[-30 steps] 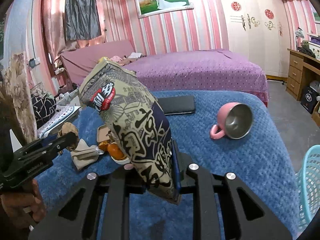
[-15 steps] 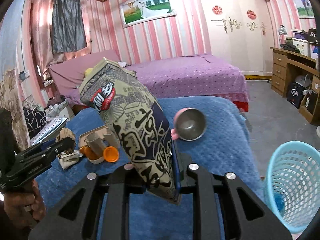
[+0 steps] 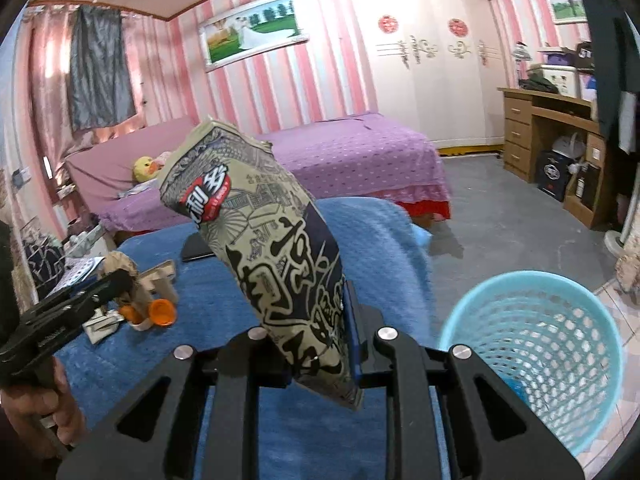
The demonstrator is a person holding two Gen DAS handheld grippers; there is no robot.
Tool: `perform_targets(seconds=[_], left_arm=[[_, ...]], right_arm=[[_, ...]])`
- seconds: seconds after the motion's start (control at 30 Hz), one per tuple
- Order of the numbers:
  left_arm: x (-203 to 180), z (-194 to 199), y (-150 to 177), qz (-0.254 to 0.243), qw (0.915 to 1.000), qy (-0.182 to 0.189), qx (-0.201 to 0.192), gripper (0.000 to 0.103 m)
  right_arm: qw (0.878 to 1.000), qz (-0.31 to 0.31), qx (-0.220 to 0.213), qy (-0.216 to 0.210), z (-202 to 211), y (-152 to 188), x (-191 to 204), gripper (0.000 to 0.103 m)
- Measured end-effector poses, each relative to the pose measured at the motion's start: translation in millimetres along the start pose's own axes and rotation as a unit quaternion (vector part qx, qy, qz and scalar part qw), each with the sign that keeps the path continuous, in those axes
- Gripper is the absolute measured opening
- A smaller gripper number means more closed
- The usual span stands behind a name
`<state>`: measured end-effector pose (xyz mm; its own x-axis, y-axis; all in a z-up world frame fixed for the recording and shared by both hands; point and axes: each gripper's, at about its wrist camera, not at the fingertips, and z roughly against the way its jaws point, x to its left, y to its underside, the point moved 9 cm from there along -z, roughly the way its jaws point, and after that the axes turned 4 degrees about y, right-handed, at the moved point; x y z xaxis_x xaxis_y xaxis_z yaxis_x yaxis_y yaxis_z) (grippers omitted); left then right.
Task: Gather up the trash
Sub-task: 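Carry both items over the basket and open both tools to drop them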
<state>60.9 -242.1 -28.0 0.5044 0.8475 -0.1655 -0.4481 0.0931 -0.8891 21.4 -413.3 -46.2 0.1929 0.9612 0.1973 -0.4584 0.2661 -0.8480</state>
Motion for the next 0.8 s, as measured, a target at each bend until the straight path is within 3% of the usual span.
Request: perform_targets(seconds=[0.43, 0.8], left_arm=[[-53.8, -20.3, 6.3, -0.015, 0.9991, 0.039, 0.010, 0.040], [-67.2, -28.7, 11.1, -0.022, 0.9984, 0.049, 0.017, 0.040]], right_arm=[[0.995, -0.062, -0.002, 0.074, 11.2, 0.8, -104.6, 0.020], [0.993, -0.079, 0.003, 0.085, 7.6, 1.1, -125.1, 0.020]])
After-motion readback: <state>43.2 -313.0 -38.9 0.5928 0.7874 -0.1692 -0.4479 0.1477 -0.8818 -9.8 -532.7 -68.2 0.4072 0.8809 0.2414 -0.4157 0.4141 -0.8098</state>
